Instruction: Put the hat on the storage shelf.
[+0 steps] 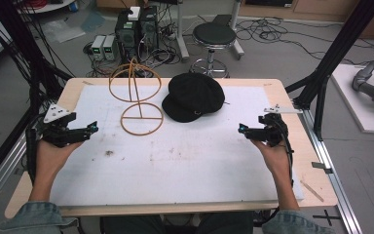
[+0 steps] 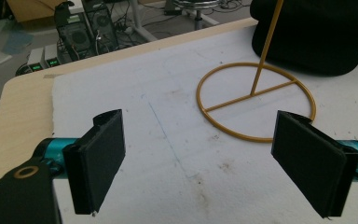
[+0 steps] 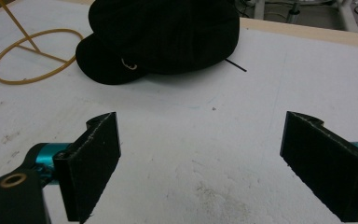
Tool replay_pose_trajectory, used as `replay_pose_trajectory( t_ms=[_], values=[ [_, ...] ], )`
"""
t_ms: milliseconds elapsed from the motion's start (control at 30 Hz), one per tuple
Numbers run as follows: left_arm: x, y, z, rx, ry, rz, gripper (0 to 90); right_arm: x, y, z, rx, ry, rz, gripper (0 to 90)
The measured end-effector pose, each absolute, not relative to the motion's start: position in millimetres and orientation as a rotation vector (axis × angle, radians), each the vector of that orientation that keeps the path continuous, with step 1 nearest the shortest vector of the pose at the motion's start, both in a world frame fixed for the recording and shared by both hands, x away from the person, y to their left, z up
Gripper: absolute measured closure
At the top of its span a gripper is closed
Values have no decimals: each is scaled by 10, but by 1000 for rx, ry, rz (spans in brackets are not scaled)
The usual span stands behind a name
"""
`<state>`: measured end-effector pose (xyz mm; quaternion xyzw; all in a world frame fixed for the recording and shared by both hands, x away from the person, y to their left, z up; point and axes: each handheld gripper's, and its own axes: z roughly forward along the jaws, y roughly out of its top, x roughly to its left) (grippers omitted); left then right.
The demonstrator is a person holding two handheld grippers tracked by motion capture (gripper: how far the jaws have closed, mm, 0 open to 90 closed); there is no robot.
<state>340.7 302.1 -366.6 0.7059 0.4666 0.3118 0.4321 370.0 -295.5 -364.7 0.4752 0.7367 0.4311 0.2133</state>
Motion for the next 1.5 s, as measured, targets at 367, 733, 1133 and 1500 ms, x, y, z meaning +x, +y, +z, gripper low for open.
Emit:
replay_pose_trajectory(
  t_ms=[367,733,1133,1500],
  values=[
    [3415,3011,-3661,1766,1169,783,178,3683,-2988,-3632,1323,2036,1200,118],
    [3401,3029,-3637,1744,1171,777,178,3759,-2944,-3332,1298,2020,1214,118],
    [3401,3024,-3638,1749,1173,773,178,4128,-2758,-2821,1231,2012,1225,118],
    [3400,3027,-3629,1751,1169,779,178,4485,-2572,-2281,1209,1993,1275,131]
  ],
)
